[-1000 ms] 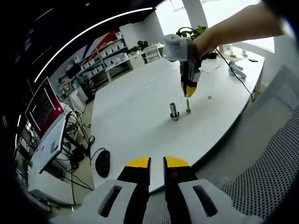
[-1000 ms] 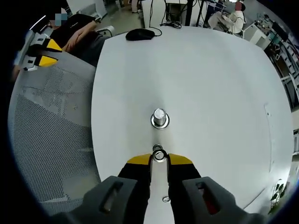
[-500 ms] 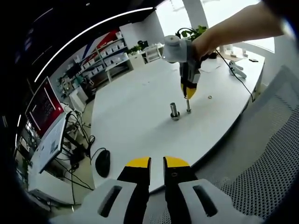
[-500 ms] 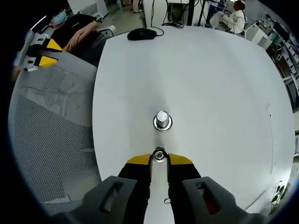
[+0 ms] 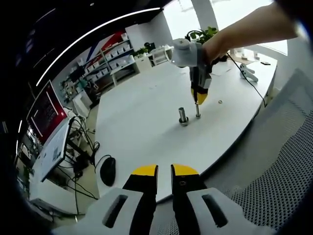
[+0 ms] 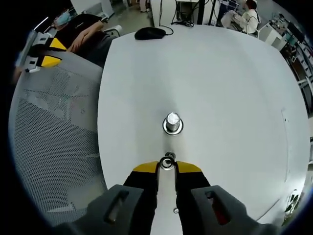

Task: Place the washer onto the threaded stud by aligning its center hole with the stud, sliding it down to the base, and recovering from edge contact or off-axis alignment until the washer reaches the visible bottom stop.

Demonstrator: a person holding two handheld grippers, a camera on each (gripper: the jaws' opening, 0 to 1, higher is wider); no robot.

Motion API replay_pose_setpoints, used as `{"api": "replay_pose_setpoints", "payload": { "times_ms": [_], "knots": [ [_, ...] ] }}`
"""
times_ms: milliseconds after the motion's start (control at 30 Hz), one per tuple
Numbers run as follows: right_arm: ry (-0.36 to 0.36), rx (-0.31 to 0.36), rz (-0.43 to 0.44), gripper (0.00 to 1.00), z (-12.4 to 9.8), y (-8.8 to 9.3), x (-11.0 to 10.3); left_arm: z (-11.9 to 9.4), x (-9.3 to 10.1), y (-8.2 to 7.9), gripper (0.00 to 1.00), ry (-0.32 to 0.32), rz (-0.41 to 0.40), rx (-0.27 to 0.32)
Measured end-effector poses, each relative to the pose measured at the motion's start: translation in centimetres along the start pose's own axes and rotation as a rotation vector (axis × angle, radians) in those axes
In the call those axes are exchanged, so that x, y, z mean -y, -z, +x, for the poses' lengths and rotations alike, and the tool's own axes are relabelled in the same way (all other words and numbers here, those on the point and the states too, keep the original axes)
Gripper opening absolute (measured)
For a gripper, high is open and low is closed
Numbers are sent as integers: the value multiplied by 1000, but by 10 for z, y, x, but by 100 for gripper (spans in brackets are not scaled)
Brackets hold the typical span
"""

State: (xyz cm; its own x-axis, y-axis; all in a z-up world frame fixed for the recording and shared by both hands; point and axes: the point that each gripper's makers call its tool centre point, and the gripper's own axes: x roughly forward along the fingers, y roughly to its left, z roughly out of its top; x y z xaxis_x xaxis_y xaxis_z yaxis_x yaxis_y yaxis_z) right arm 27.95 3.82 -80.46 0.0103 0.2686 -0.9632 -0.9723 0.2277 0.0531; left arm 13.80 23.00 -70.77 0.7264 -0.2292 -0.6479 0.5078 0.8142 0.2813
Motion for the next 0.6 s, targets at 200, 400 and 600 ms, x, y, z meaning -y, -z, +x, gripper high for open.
{"api": "replay_pose_setpoints", "payload": {
  "times_ms": [200, 400, 600],
  "knots": [
    [1, 4, -1, 14, -1, -2, 1, 0, 0, 0, 8, 0, 0, 0],
    [11, 4, -2, 14, -5, -3, 5, 0, 0, 0, 8, 0, 1, 1],
    [13, 8, -6, 14, -6, -7, 7, 0, 0, 0, 8, 0, 1, 1]
  ]
}}
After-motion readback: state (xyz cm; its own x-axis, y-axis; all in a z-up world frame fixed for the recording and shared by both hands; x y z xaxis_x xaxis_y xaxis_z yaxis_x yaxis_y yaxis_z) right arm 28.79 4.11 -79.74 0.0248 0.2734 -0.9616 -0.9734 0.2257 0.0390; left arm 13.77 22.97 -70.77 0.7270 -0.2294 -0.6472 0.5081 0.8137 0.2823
